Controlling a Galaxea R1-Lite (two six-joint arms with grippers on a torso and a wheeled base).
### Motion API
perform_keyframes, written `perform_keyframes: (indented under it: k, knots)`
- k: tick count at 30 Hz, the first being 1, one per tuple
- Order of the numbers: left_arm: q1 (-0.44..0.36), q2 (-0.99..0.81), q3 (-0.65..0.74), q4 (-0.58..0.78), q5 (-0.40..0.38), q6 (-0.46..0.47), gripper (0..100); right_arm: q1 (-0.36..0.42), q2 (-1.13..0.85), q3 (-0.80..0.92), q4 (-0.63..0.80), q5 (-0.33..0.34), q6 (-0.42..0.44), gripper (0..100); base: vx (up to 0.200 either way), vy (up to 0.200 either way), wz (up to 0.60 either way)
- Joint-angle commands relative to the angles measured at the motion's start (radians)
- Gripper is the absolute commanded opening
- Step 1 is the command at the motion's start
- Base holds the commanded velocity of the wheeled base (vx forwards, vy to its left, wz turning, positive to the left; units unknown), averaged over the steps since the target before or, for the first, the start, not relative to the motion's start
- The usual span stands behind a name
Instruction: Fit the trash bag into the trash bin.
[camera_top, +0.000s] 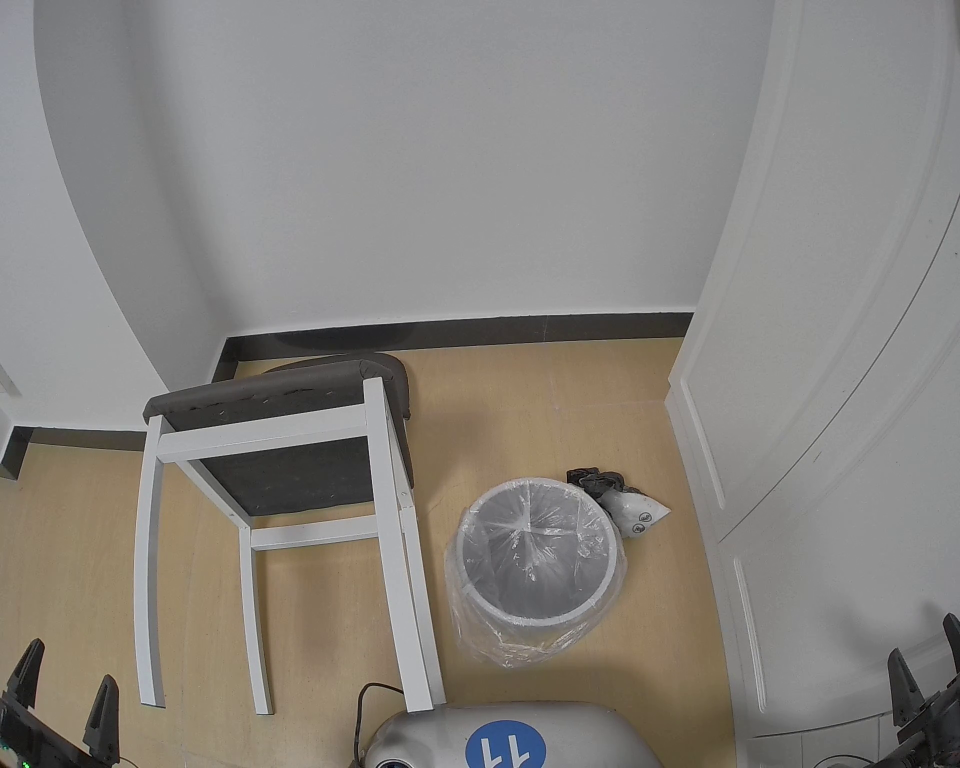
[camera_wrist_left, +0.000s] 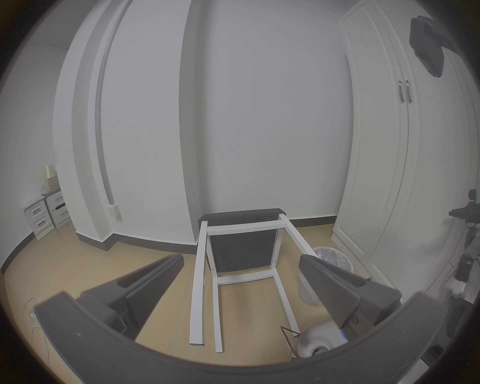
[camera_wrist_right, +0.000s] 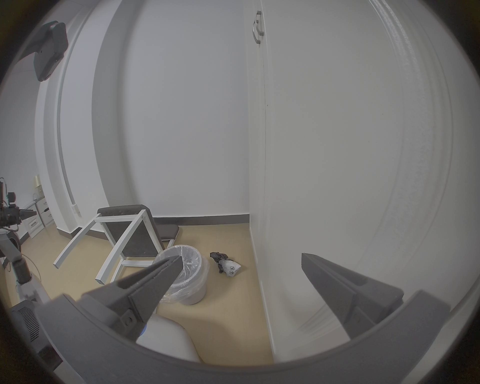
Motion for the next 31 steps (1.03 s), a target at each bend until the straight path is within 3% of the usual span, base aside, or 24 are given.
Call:
perform_keyframes:
  k: [1,31]
  knots:
    - [0.0,-0.016,0.018,-0.001,0.0,0.0,100,0.0,-0.016,0.016,0.0,0.0,0.0,100,0.0,0.0,0.0]
    - [0.0,-0.016,0.018,-0.001,0.0,0.0,100,0.0,-0.016,0.018,0.0,0.002,-0.005,100,0.0,0.0,0.0]
